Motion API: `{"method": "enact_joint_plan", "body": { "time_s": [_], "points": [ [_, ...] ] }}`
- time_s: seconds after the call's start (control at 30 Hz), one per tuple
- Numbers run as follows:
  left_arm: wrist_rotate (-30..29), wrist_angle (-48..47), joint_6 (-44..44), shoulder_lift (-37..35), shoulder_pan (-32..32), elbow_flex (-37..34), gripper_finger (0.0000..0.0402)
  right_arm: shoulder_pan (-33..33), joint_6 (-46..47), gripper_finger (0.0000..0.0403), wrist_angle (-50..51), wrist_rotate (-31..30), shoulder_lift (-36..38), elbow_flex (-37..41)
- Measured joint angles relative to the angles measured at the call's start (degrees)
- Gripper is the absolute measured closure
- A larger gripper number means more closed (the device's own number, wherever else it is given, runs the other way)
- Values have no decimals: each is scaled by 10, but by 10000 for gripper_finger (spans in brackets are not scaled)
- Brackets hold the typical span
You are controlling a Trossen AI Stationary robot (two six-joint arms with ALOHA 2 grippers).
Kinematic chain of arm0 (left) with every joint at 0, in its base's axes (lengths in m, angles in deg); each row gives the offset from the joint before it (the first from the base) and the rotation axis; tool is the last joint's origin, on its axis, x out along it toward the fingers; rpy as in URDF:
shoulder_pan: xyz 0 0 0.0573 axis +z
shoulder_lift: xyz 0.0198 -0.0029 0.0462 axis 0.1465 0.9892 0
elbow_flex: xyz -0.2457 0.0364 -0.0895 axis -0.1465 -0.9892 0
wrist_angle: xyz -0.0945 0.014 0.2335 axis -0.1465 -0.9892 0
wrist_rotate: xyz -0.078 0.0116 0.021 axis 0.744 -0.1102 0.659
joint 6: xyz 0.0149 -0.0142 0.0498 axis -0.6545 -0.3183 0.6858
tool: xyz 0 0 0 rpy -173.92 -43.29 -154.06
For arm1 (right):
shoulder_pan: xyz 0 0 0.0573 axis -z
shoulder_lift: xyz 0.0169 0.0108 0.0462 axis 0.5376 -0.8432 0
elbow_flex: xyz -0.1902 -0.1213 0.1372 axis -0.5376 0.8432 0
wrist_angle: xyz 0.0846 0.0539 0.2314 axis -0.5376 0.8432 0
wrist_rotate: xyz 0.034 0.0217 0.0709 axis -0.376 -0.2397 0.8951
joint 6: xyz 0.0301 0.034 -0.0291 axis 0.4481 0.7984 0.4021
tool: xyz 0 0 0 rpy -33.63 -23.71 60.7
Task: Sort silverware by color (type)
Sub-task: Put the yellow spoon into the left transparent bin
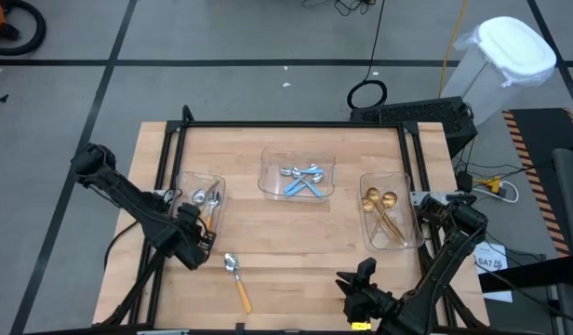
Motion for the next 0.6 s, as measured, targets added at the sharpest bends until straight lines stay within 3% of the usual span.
{"method": "enact_joint_plan", "body": {
  "time_s": [0.33, 0.6],
  "points": [
    [60, 2, -31, 32, 7, 0, 357, 0, 0, 300, 0, 0, 0, 0],
    [59, 3, -28, 42, 7, 0, 356, 0, 0, 300, 0, 0, 0, 0]
  ]
}}
